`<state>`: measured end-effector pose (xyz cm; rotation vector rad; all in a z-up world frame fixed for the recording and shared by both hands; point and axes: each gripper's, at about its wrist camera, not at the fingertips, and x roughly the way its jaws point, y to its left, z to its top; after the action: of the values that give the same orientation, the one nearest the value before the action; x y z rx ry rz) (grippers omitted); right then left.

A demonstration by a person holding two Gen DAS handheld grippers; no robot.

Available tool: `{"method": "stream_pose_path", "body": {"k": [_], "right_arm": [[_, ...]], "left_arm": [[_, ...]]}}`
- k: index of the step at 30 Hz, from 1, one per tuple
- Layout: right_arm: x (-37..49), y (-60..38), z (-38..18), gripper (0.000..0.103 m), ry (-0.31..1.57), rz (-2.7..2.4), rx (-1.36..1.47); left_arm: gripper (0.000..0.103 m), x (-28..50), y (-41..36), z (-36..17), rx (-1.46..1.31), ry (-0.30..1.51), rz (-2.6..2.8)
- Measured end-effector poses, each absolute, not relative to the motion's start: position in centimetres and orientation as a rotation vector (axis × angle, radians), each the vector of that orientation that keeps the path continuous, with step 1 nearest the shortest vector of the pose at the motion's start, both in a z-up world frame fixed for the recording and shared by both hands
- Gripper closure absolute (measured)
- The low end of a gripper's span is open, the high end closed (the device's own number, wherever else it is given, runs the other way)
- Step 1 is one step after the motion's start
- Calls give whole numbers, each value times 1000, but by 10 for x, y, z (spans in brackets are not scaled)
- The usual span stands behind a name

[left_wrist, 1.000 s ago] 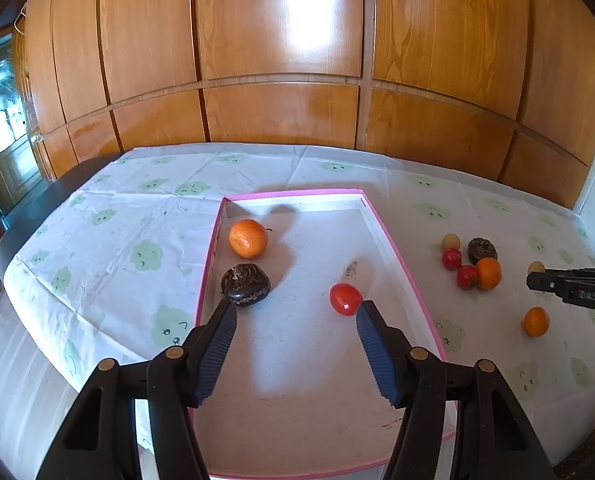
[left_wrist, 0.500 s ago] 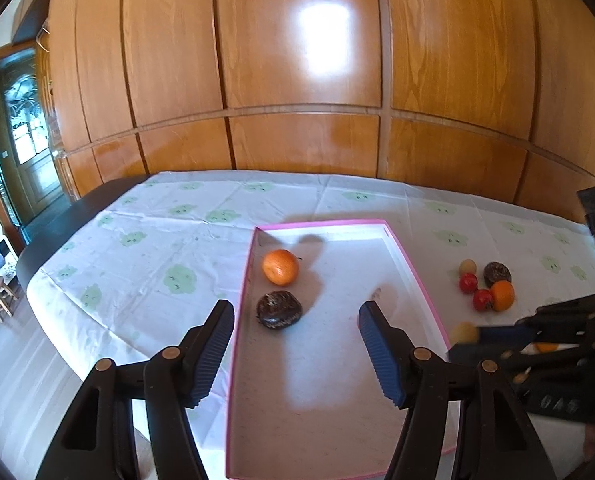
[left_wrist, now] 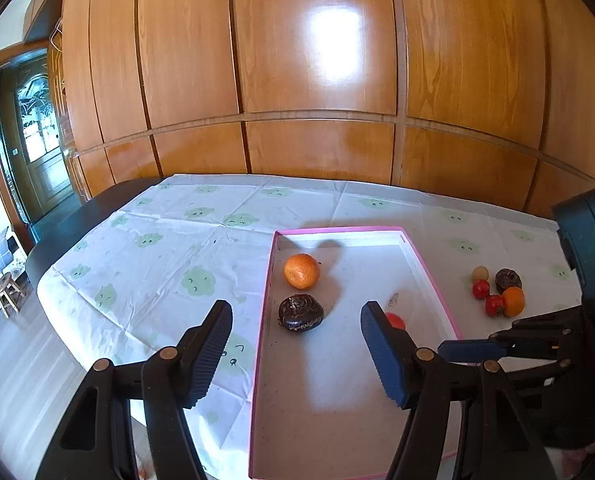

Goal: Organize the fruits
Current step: 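Carry the small tan fruit into the pink tray and open the right tool, then move the right tool back toward the remaining fruit pile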

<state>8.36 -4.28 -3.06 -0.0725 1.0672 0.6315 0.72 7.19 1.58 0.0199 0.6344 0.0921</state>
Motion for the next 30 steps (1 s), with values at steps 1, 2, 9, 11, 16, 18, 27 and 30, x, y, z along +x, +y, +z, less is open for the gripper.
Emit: {"method": "stream_pose_path", "body": {"k": [1, 2, 9, 11, 16, 18, 27, 30], "right_arm": [[84, -44, -30, 73, 1064, 625, -70], [84, -47, -29, 73, 1058, 616, -68], [83, -76, -17, 73, 1026, 553, -47], [83, -87, -15, 73, 1020, 530, -46], [84, -124, -8, 73, 1003, 450, -25], [85, -138, -6, 73, 997, 420, -19], [89, -198, 2, 73, 978, 296, 8], [91, -219, 4, 72, 971, 251, 12]], "left_arm": [[35, 7, 71, 15, 21, 636, 92], [35, 7, 71, 15, 21, 637, 92], [33, 7, 65, 15, 25, 642, 75], [33, 8, 62, 14, 30, 645, 69], [33, 9, 57, 13, 43, 650, 58], [33, 9, 54, 12, 48, 652, 53], [33, 12, 42, 8, 79, 668, 30], [33, 13, 38, 6, 90, 674, 22]]}}
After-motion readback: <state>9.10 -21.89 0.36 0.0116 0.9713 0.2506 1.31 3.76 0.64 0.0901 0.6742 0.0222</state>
